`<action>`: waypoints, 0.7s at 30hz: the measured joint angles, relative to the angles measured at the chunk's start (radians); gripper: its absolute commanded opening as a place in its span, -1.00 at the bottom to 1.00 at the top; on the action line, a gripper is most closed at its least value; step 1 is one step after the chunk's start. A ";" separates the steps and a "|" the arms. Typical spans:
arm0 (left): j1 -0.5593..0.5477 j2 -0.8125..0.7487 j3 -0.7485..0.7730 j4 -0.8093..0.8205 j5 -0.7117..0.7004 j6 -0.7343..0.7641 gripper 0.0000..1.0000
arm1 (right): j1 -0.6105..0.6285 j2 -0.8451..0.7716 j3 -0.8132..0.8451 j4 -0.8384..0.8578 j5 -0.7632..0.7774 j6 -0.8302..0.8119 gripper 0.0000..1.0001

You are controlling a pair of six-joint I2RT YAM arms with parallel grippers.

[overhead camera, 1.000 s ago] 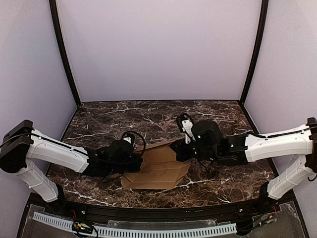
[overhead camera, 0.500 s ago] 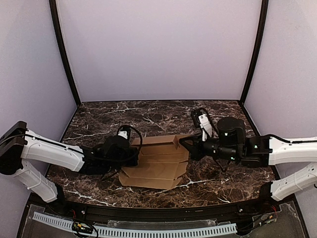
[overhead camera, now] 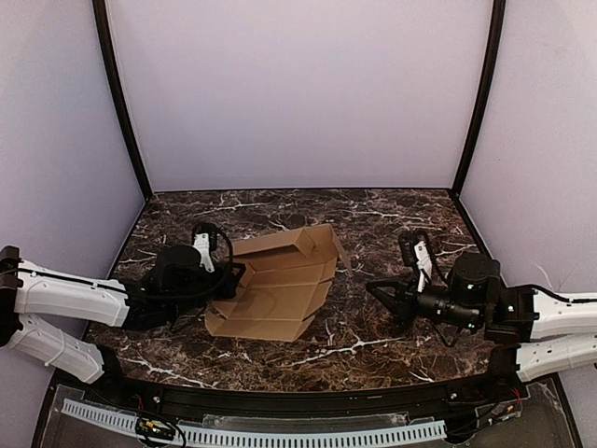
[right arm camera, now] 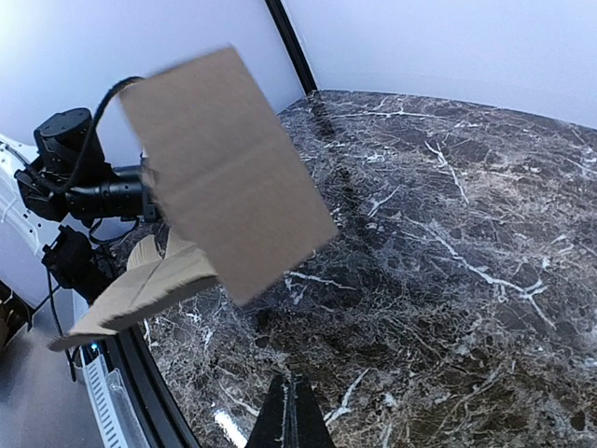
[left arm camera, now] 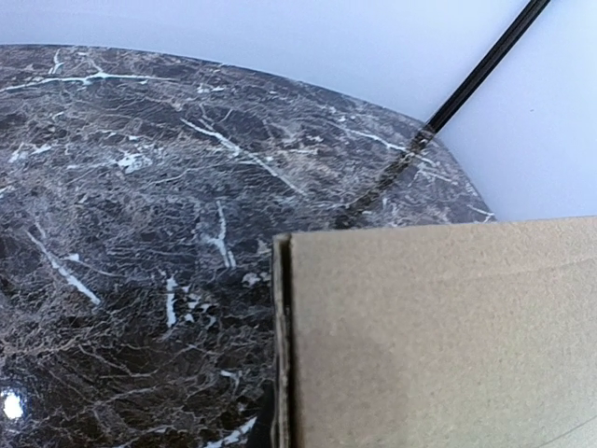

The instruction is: Fold the paper box

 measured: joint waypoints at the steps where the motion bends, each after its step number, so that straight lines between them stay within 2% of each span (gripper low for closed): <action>1: 0.000 -0.015 -0.006 0.014 0.012 -0.003 -0.99 | 0.000 0.010 -0.013 0.020 -0.001 0.008 -1.00; 6: 0.004 -0.063 -0.050 0.100 0.087 -0.052 -0.99 | 0.000 0.097 -0.045 0.185 -0.049 0.041 -1.00; 15: 0.004 -0.045 -0.132 0.242 0.196 -0.155 -0.99 | 0.000 0.271 -0.045 0.566 -0.220 0.080 -1.00; 21: 0.004 -0.025 -0.143 0.319 0.247 -0.189 -0.99 | 0.000 0.359 -0.023 0.710 -0.286 0.094 -1.00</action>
